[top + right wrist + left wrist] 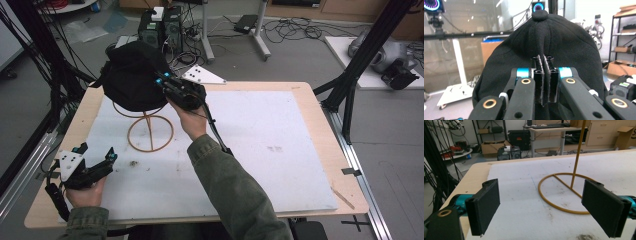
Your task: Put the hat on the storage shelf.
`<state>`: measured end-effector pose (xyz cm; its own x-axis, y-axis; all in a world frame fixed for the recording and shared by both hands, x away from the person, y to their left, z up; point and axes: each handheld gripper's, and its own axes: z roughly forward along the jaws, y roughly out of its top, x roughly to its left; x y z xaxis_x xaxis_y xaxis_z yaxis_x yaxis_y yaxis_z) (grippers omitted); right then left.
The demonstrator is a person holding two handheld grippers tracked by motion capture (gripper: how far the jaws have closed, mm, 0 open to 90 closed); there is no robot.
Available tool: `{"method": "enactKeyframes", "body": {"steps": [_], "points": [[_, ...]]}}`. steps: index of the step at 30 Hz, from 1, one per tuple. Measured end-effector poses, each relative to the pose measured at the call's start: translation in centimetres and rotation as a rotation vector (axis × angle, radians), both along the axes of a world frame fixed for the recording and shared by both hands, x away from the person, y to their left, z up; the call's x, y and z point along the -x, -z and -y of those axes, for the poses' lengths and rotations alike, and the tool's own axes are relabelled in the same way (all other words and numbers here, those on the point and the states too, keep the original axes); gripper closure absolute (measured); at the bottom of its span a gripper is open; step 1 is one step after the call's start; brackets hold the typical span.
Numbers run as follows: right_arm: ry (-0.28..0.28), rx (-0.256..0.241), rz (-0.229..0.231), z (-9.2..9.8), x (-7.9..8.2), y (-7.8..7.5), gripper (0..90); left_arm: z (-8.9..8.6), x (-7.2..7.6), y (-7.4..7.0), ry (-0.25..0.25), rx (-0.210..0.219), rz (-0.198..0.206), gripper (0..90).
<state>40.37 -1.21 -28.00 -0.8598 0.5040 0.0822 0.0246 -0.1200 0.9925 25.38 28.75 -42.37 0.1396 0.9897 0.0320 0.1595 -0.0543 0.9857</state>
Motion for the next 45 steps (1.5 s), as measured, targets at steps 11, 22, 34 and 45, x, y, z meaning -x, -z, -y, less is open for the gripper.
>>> {"method": "enactKeyframes", "body": {"steps": [11, 22, 34, 45], "points": [[-0.008, 0.073, -0.018, -1.6, 0.1, 0.7, 88.2, 0.0, 0.0, 0.3, 0.000, 0.003, -0.006, 15.4], [-0.028, 0.094, -0.047, -1.8, -0.1, 1.0, 88.1, -0.1, 0.0, 0.3, -0.005, 0.001, -0.008, 15.4], [-0.039, 0.102, -0.064, -2.2, -0.3, 1.3, 87.2, 0.0, 0.0, 0.3, -0.003, 0.002, -0.008, 15.4], [-0.055, 0.101, -0.103, -2.3, -0.5, 1.6, 69.7, -0.1, 0.0, 0.3, -0.002, 0.003, -0.009, 15.4]]}}
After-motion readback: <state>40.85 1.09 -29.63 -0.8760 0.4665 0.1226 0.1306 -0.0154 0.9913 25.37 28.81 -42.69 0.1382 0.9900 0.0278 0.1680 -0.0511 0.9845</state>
